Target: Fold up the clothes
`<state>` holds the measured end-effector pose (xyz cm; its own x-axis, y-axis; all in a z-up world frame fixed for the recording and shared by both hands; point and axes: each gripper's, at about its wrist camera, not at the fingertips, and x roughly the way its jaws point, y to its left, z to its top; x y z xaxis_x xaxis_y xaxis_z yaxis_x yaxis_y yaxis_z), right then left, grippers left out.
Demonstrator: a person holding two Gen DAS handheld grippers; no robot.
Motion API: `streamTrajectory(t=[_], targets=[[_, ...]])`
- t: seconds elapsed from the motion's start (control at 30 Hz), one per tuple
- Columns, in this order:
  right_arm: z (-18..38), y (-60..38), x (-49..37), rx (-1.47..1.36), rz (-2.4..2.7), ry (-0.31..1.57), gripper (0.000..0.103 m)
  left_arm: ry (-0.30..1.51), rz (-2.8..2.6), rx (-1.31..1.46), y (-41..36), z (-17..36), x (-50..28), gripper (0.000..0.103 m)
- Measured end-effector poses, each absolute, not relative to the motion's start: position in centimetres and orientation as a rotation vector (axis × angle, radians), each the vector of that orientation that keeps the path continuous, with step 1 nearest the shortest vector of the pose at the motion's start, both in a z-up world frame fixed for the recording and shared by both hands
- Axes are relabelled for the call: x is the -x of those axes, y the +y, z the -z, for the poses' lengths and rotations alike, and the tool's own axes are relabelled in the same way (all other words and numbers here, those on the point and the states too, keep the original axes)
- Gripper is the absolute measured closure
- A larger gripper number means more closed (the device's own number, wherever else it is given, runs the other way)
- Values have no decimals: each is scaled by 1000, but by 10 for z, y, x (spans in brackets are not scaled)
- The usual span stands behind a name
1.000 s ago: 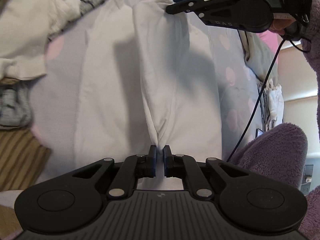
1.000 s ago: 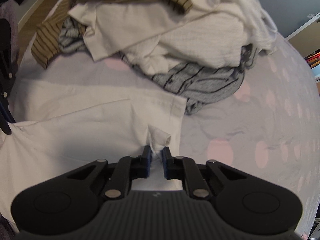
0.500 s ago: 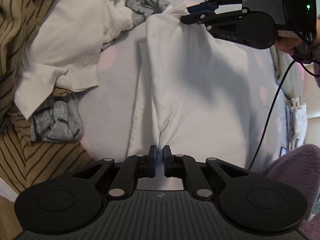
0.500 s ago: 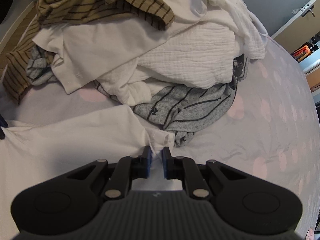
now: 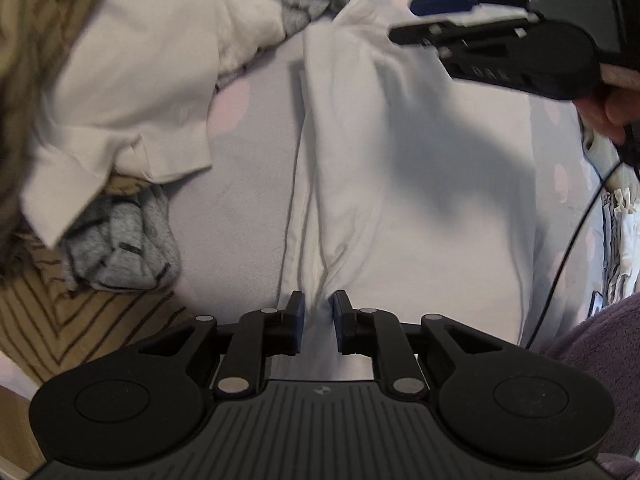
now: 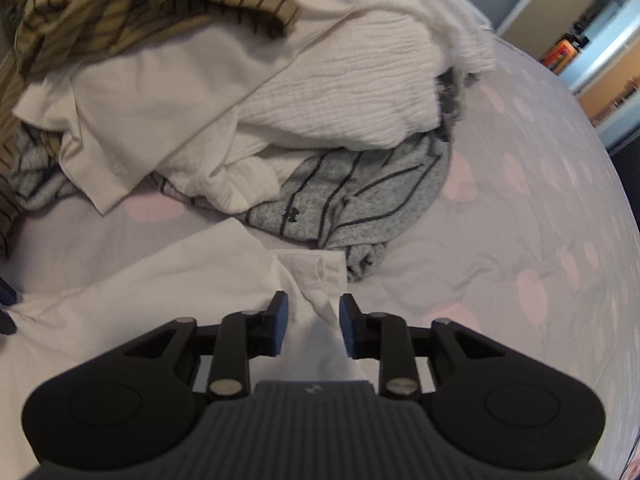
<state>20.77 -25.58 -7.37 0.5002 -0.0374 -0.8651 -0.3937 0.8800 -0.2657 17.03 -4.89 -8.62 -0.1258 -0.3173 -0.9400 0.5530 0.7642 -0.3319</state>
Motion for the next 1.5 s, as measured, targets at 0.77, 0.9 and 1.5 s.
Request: streamTrajectory(t=[0.77,0.9,1.5], targets=[[61,-224,72,-36,29,1035,59,1509,757,-323,-27,92,-109,82],[76,-218,105,-189,122,1033,59,1519,734,-325,-22,98,-107,81],[109,-201,126,-306,388,1025,101,1520,702,-311,-28,109,-103,78]])
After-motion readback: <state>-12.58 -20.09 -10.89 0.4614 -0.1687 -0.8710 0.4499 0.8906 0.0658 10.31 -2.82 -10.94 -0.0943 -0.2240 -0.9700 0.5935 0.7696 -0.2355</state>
